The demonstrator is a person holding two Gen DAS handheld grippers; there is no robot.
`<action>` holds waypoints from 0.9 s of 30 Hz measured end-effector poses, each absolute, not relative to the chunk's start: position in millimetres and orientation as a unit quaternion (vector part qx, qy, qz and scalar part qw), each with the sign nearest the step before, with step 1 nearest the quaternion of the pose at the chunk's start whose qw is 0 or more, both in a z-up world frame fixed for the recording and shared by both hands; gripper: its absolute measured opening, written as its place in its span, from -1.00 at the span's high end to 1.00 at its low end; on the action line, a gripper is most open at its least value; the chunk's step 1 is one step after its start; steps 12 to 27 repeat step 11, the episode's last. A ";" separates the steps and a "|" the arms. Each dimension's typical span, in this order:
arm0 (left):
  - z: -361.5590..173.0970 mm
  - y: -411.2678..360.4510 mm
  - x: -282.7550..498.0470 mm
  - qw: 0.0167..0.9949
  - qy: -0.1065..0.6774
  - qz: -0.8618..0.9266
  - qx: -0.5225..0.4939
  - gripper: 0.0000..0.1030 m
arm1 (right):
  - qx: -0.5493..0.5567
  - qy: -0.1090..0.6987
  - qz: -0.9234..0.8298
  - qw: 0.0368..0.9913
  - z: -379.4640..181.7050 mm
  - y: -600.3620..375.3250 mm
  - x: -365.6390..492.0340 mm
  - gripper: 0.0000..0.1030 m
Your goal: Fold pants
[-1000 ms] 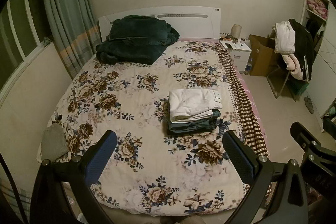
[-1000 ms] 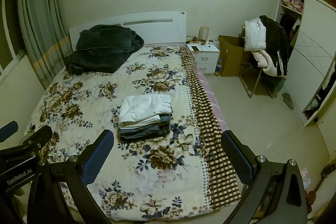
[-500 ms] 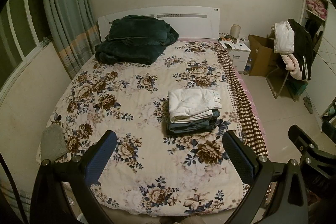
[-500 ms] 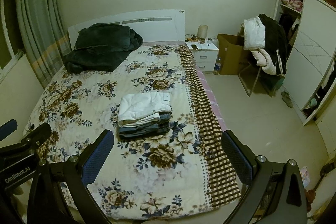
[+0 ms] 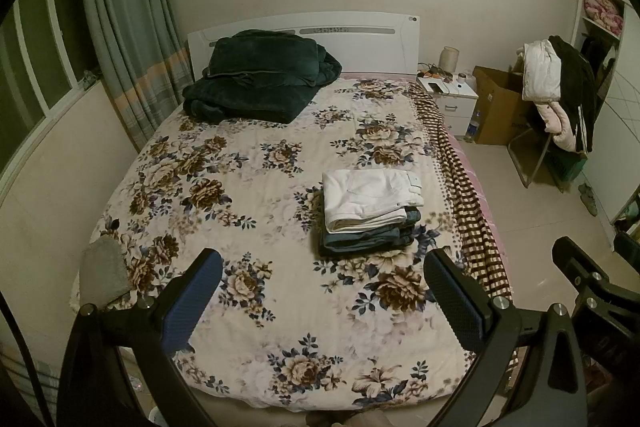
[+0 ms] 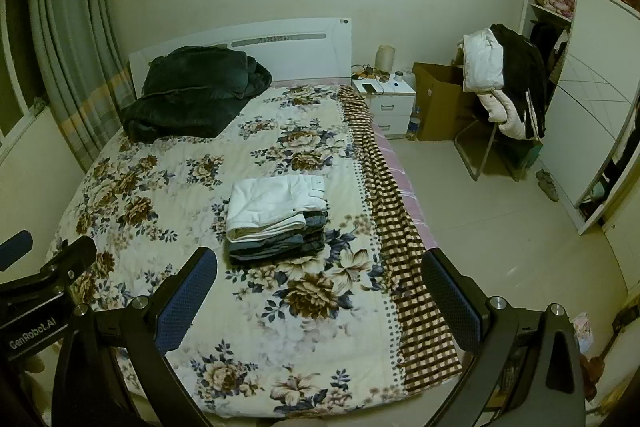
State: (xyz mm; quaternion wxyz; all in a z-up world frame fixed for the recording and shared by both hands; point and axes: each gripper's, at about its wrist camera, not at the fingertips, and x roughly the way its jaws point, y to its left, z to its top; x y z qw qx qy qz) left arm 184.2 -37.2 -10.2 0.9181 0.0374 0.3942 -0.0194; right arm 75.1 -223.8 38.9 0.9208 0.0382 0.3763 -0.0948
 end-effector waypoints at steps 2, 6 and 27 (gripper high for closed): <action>-10.1 -37.3 184.0 0.918 0.395 -0.020 0.037 -1.00 | 0.038 0.377 -0.096 0.920 38.8 -224.1 75.5 -1.00; -9.7 -37.9 183.9 0.919 0.393 -0.019 0.037 -1.00 | 0.037 0.378 -0.095 0.920 40.3 -222.9 73.8 -1.00; -10.9 -37.6 182.4 0.920 0.389 -0.023 0.043 -1.00 | 0.038 0.378 -0.095 0.920 41.0 -223.1 72.4 -1.00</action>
